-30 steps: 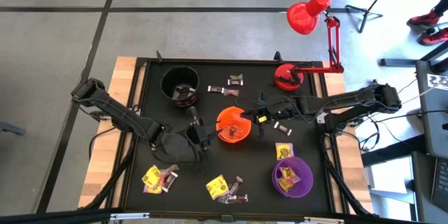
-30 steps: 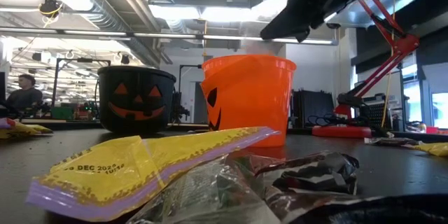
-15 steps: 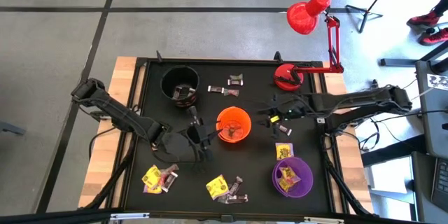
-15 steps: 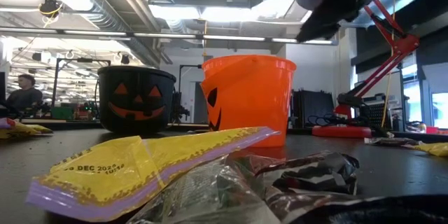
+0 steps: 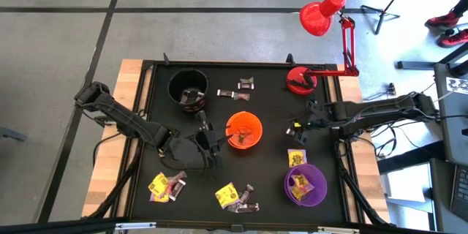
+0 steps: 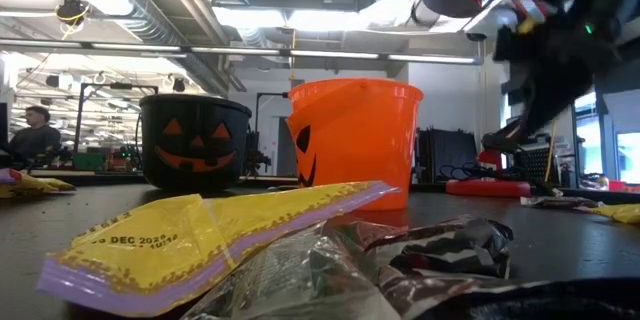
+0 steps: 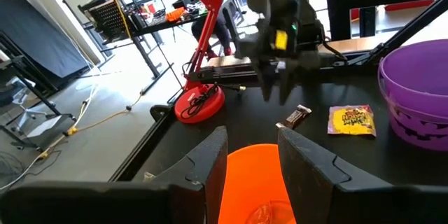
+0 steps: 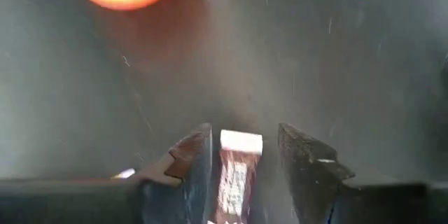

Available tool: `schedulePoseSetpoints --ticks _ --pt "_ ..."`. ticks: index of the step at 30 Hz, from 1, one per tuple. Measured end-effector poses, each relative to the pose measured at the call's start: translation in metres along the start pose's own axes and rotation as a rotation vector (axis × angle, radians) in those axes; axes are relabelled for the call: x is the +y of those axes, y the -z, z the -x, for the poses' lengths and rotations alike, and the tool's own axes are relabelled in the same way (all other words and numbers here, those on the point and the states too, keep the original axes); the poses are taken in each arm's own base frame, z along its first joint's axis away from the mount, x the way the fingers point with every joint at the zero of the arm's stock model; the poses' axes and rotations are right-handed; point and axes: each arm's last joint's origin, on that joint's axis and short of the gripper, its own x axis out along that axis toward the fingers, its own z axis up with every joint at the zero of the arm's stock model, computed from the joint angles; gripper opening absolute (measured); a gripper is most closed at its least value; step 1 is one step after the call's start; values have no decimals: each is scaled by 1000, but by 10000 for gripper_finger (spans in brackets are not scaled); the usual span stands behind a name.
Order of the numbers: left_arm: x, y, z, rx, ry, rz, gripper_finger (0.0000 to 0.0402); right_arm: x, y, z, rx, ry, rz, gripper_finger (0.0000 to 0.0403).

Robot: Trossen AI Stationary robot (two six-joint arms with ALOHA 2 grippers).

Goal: Sort candy
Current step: Put the brown chocolate bar into the black bucket

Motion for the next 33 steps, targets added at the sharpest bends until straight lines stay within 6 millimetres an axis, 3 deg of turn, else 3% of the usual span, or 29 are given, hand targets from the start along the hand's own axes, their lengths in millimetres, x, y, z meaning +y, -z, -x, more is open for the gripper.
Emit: schedulePoseSetpoints --ticks 5,13,21,26,33 --pt "2 0 -2 2 -7 2 119 -4 21 -25 45 1 -48 188" --pt "3 0 -5 2 31 15 119 -7 37 -43 77 20 -106 240" --pt "5 1 -8 12 22 27 119 -10 49 -58 120 53 -118 247" --pt "5 1 -8 14 32 28 119 -11 50 -59 109 84 -129 218" --pt "5 1 -8 16 41 27 119 -10 48 -60 74 79 -125 100"
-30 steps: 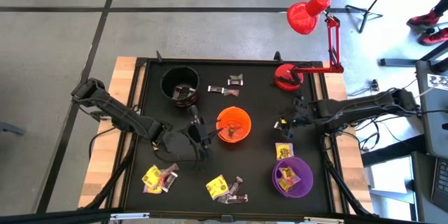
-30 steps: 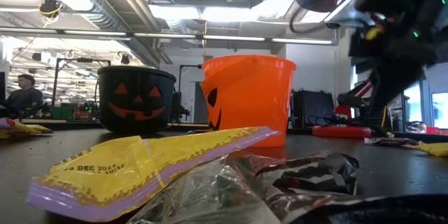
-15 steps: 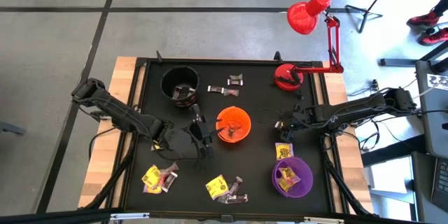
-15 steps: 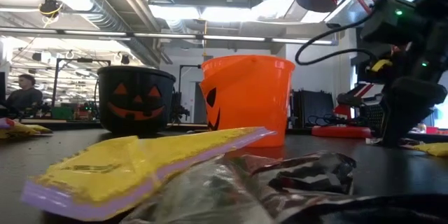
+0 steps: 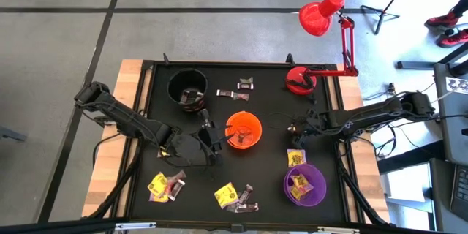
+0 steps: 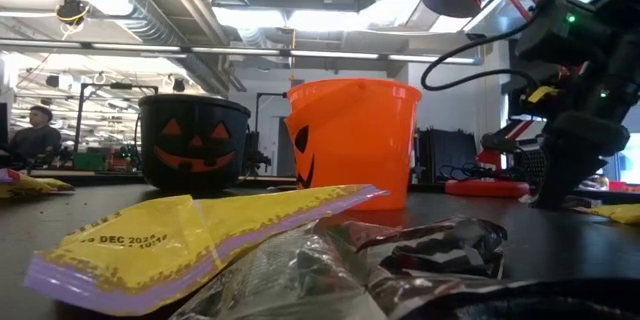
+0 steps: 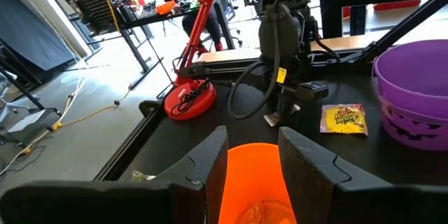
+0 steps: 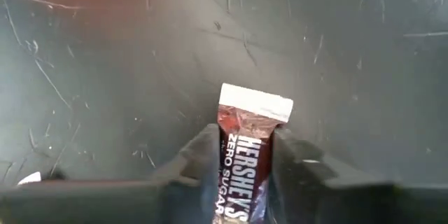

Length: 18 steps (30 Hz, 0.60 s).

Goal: Sort candy
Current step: Put the brown chocolate bar into the black bucket

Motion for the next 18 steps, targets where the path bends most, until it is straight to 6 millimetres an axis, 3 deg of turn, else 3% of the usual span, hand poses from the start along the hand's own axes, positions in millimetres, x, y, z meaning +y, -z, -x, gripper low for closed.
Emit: schedulePoseSetpoints --ticks 6,18 --pt "0 0 0 0 0 2 119 2 -8 7 -55 -9 12 26" --pt "0 0 0 1 0 20 119 22 -58 49 -234 -98 98 2"
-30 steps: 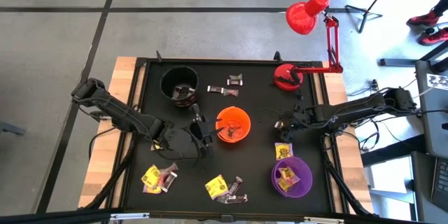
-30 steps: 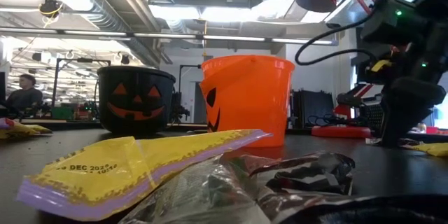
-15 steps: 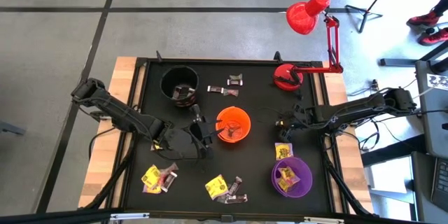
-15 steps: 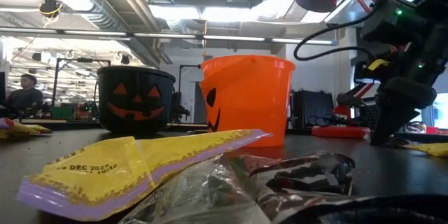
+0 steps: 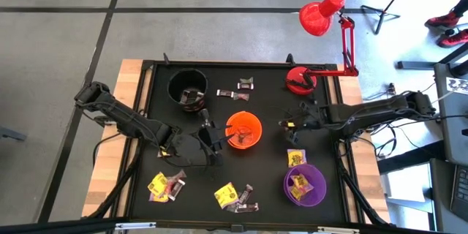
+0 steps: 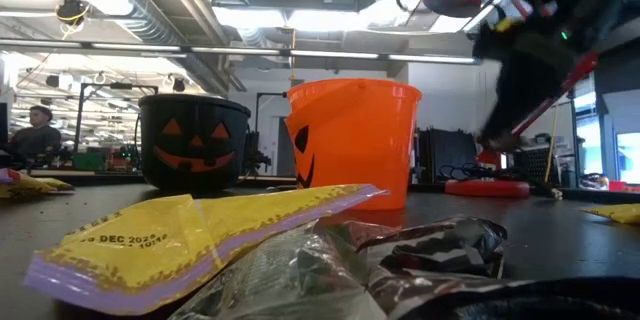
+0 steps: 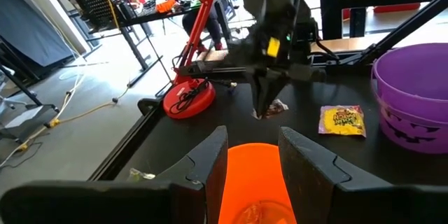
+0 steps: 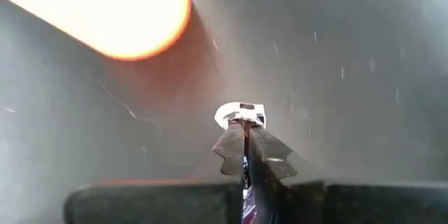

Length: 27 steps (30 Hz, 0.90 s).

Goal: Sort candy
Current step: Put the brown chocolate bar into the black bucket

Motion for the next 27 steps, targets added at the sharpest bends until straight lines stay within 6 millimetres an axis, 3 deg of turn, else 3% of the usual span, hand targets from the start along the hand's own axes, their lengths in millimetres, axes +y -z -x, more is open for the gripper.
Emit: schedulePoseSetpoints --ticks 13,20,27 --pt "-6 7 -17 9 34 13 119 23 -85 55 -396 -169 128 1" --pt "-4 5 -49 -92 69 138 119 31 -105 69 -629 -307 167 1" --pt "9 6 -80 -167 84 277 119 32 -110 73 -697 -324 165 1"
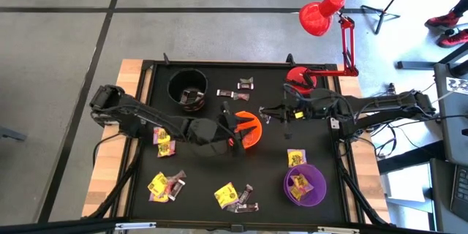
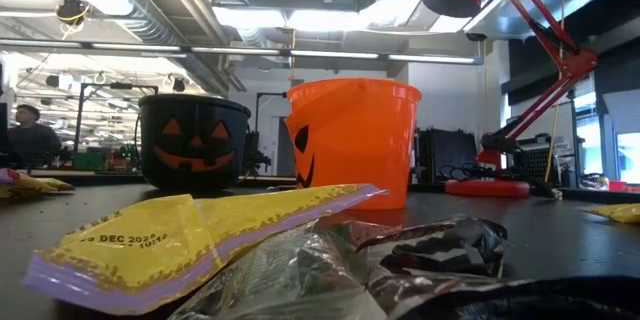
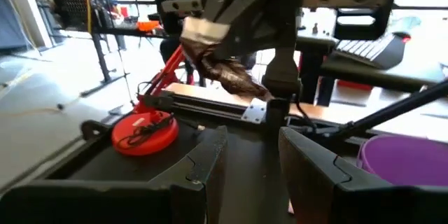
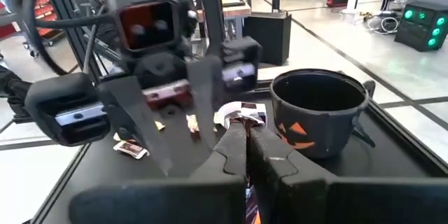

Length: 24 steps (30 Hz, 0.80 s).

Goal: Sort candy
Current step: Put the brown chocolate bar into the black bucket

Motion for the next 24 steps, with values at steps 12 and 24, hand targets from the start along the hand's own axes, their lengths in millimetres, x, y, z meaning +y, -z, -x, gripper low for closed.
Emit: schedulePoseSetpoints --ticks 12,24 --pt "10 4 -14 -3 70 89 119 2 9 -23 1 -61 28 1" --pt "8 4 -14 4 139 93 119 5 14 -34 -4 -129 56 1"
